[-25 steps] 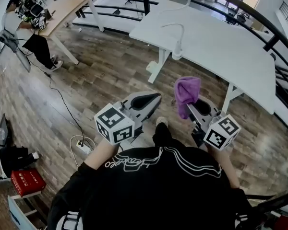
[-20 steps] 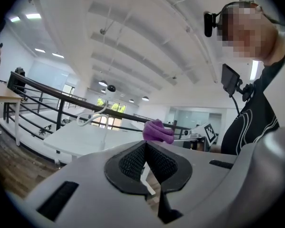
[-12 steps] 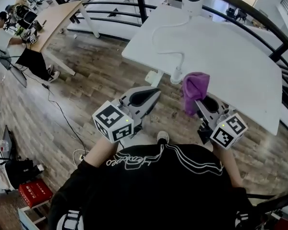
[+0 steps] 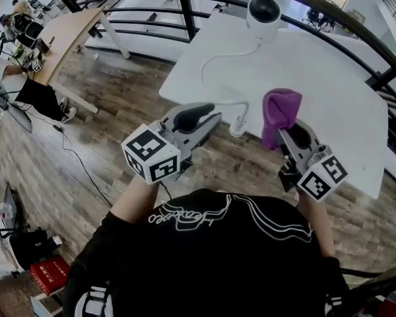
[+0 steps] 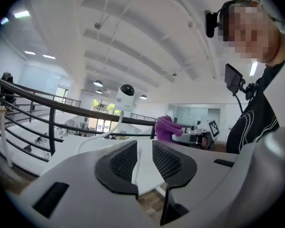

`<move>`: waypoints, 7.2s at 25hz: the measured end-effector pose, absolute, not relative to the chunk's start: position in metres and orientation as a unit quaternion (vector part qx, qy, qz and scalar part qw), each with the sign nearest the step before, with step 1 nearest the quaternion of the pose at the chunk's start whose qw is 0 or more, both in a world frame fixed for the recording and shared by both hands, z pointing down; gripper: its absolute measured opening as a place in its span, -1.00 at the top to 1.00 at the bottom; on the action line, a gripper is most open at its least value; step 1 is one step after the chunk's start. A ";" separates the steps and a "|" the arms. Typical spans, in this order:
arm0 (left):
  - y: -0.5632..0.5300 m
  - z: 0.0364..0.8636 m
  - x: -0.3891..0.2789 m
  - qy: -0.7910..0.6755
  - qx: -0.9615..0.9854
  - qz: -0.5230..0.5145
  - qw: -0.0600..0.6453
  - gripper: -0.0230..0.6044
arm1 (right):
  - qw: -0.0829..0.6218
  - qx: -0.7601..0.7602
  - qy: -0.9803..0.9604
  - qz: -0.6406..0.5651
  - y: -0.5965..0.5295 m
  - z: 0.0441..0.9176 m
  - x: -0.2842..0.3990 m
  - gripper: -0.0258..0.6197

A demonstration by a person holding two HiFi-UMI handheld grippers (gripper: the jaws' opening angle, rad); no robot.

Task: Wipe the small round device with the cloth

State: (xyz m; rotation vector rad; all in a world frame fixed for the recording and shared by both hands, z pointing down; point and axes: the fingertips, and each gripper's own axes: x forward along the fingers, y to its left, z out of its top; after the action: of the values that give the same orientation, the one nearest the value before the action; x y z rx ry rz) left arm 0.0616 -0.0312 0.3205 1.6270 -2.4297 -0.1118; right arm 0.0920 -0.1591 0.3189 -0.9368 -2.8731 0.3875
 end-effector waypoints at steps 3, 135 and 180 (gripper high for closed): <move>-0.031 0.320 0.031 -0.822 0.559 -0.021 0.110 0.54 | 0.048 -0.298 -0.945 0.129 -0.158 0.321 0.070 0.70; -0.129 0.409 -0.146 -0.625 0.721 0.285 0.089 0.73 | -0.160 -0.244 -0.956 -0.019 -0.259 0.196 -0.106 0.70; -0.131 0.414 -0.148 -0.598 0.743 0.282 0.100 0.73 | -0.129 -0.302 -0.943 -0.046 -0.194 0.242 -0.074 0.70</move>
State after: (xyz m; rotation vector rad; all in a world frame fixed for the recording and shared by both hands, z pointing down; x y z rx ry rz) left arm -0.1476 -0.1314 0.4135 2.1978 -1.7688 0.8326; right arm -0.0739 -0.1944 0.2416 -1.0365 -3.2345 -0.1568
